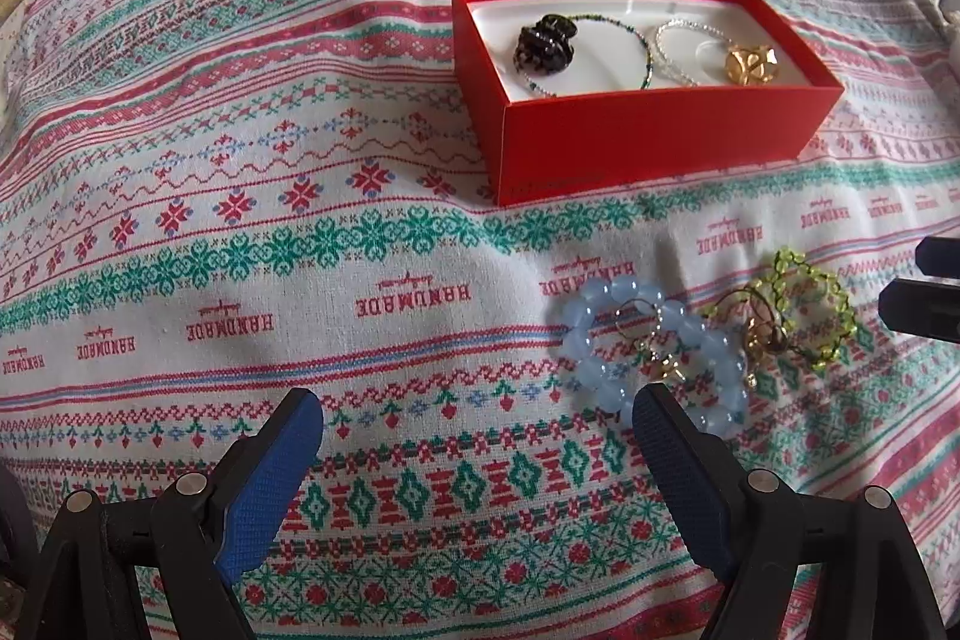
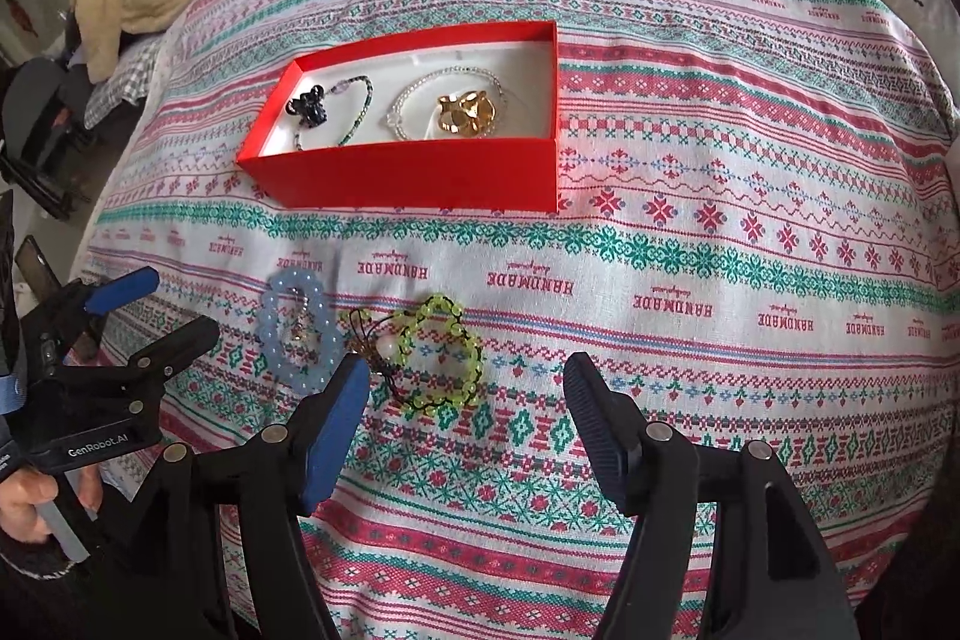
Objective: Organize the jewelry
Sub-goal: 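Withdraw both tools back toward the light-blue bead bracelet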
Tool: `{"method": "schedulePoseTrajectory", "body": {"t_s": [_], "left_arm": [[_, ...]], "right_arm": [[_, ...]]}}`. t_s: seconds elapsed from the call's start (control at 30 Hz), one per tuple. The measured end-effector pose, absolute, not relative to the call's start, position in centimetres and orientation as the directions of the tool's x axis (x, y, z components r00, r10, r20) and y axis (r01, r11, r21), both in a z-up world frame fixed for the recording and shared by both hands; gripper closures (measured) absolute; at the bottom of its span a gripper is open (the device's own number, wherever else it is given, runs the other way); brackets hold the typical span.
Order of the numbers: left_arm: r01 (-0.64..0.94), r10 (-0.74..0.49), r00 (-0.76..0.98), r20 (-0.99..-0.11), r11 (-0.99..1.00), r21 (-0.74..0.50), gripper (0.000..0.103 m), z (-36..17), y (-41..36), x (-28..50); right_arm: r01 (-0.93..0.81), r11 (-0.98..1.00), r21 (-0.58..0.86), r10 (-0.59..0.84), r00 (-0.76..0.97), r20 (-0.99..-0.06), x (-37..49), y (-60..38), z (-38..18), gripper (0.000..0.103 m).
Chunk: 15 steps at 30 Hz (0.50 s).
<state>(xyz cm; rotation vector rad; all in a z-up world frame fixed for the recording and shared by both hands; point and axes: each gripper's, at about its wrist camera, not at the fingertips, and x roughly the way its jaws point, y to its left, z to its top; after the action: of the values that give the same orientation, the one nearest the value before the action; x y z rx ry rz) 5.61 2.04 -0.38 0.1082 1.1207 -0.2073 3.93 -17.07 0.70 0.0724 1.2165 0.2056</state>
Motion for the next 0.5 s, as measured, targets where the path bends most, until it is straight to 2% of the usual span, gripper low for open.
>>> {"method": "schedulePoseTrajectory", "body": {"t_s": [0.2, 0.33, 0.4, 0.5], "left_arm": [[0.195, -0.079, 0.391, -0.917, 0.981, -0.002, 0.015, -1.5, 1.7, 6.2], [0.162, -0.114, 0.360, -0.926, 0.985, -0.059, 0.017, -1.9, 1.6, 7.0], [0.145, -0.141, 0.351, -0.926, 0.985, -0.095, 0.024, -1.9, 1.6, 7.3], [0.129, -0.162, 0.339, -0.927, 0.984, -0.124, 0.041, -2.0, 1.4, 7.7]], "right_arm": [[-0.104, 0.984, 0.146, 0.171, 0.303, -0.938, 3.9, -17.4, -0.3, 0.033], [-0.089, 0.986, 0.138, 0.159, 0.291, -0.943, 3.8, -17.7, -0.7, 0.033], [-0.081, 0.987, 0.138, 0.155, 0.291, -0.944, 3.8, -17.9, -0.8, 0.033], [-0.066, 0.988, 0.136, 0.150, 0.288, -0.946, 4.0, -18.2, -0.9, 0.033]]}}
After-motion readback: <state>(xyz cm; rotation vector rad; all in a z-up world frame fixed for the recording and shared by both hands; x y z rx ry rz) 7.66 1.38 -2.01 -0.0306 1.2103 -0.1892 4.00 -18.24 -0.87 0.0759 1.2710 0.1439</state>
